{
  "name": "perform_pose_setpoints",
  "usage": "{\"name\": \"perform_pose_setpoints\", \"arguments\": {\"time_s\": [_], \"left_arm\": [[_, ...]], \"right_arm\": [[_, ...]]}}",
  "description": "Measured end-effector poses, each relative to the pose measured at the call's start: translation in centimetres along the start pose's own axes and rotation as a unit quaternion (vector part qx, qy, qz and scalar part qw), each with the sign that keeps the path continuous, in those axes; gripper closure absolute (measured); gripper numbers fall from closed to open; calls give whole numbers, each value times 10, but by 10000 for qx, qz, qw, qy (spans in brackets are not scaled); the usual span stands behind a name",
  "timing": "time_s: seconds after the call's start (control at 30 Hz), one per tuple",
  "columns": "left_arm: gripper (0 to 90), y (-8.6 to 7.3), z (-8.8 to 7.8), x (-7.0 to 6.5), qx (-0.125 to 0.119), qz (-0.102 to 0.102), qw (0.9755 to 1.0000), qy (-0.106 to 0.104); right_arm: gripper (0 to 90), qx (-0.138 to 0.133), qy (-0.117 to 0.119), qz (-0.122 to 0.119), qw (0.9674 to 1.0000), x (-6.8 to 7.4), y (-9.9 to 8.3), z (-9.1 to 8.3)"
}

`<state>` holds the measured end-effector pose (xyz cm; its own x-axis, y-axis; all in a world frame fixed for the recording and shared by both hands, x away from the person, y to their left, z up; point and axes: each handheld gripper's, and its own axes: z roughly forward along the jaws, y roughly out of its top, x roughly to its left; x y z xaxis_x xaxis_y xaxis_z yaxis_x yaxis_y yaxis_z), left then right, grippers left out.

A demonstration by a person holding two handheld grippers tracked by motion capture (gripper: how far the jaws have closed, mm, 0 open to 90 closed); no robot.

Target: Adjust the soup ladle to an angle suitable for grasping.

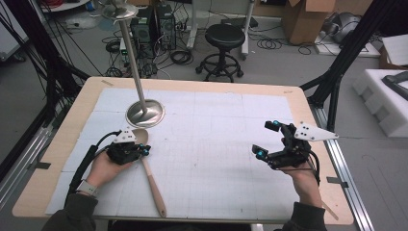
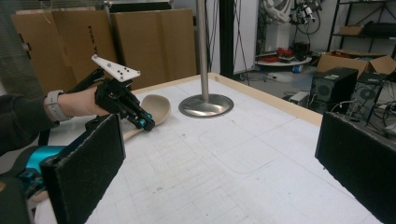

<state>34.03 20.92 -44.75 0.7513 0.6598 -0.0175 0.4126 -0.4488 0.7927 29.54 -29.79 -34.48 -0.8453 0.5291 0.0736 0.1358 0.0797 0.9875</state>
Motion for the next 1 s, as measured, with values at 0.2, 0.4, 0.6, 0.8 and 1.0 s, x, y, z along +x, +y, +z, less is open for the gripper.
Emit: {"name": "perform_pose_setpoints", "arguments": {"time_s": [0.2, 0.4, 0.6, 0.8, 1.0], "left_arm": [[900, 0, -1, -4, 59, 125, 9999, 68], [900, 1, -6, -11, 312, 377, 9983, 330], [900, -2, -15, -11, 471, 338, 9974, 419], [900, -14, -27, -6, 331, 74, 9988, 352], [900, -29, -43, -6, 183, -148, 9987, 456]], "right_arm": [[4, 32, 0, -5, 10000, -1, -1, 0], [5, 38, -17, 32, 10000, -2, -2, 0], [4, 115, 17, 76, 9999, -2, -4, 2], [5, 136, 27, 80, 9999, -3, -5, 5], [4, 171, 43, 57, 9998, -3, -5, 8]]}}
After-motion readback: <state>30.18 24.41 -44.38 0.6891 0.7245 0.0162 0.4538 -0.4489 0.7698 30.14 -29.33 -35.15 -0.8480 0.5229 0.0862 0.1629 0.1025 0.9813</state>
